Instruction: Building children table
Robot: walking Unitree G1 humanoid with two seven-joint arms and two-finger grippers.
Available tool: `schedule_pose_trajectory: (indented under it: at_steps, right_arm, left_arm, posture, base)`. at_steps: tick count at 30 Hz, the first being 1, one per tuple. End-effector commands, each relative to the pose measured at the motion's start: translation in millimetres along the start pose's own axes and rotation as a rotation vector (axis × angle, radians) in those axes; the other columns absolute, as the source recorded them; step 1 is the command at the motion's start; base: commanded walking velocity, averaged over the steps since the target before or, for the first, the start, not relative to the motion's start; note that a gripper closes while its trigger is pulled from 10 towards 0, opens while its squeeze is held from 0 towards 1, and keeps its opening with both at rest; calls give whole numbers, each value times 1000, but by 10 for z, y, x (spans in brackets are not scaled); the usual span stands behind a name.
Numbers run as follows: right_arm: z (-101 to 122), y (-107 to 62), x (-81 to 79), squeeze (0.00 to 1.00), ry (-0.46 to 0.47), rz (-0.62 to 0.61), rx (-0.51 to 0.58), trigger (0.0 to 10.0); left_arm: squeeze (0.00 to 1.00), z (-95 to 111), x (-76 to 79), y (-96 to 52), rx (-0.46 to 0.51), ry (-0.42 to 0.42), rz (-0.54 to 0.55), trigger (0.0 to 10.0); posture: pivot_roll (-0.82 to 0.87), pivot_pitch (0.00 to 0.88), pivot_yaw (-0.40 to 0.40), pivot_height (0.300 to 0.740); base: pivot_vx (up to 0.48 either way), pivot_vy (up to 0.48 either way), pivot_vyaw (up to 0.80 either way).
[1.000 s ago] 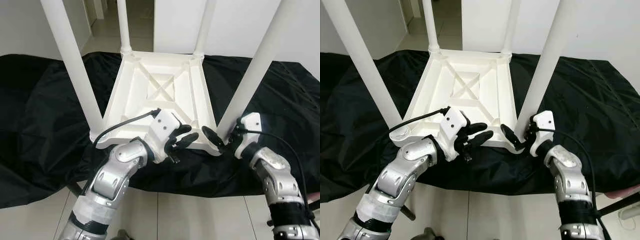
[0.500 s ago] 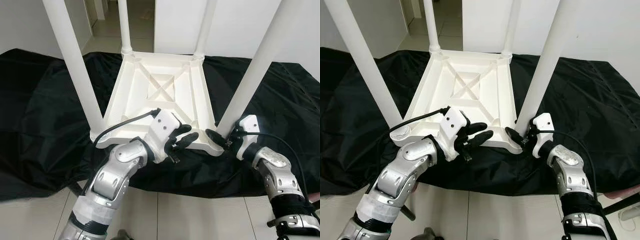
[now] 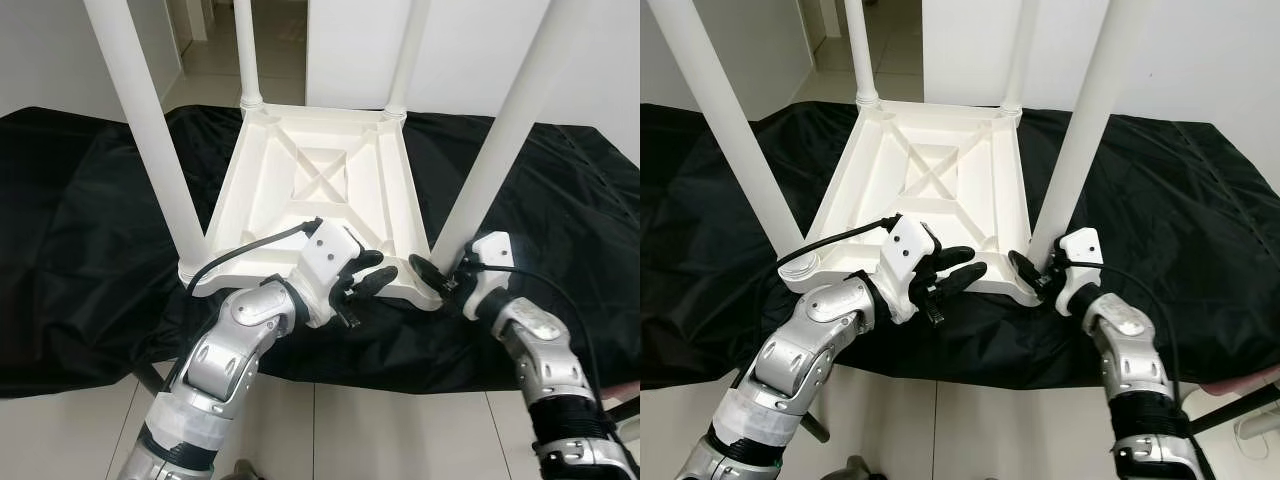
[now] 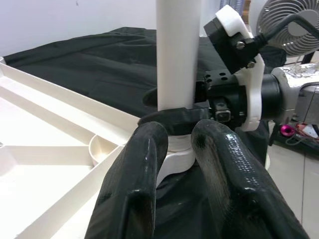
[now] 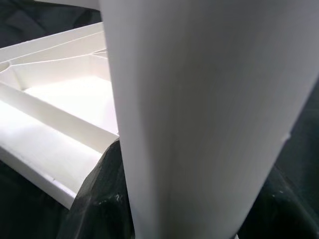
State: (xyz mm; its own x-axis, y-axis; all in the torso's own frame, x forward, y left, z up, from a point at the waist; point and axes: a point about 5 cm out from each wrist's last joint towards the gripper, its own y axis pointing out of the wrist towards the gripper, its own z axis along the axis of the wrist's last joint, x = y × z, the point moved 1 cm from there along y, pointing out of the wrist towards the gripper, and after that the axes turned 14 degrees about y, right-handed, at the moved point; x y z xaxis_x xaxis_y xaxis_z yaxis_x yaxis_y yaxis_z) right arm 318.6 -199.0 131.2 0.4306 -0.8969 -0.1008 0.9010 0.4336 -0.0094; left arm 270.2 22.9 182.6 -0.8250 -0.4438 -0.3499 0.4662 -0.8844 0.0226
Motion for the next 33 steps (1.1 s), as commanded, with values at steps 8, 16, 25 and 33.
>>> schedule_pose_trajectory:
  at_steps: [8, 16, 25, 33]
  right_arm:
    - [-152, 7, -336, 0, 96, -401, 46, 10000]
    - [-170, 36, -468, 0, 153, -589, 74, 10000]
    - [-67, 71, -547, 1000, 175, -563, 113, 10000]
    - [57, 37, -521, 1000, 137, -521, 174, 10000]
  left_arm:
    - [0, -5, -21, -11, -17, 5, 46, 10000]
    - [0, 0, -10, -1, -16, 3, 45, 10000]
    - [0, 3, 1, 12, -13, 6, 41, 10000]
    - [0, 7, 6, 16, -11, 6, 46, 10000]
  posture:
    - [-14, 5, 6, 740]
    - [-13, 5, 4, 740]
    - [-5, 0, -9, 740]
    - [-1, 0, -18, 740]
  base:
    - [0, 0, 0]
    - [0, 0, 0]
    - [0, 0, 0]
    - [0, 0, 0]
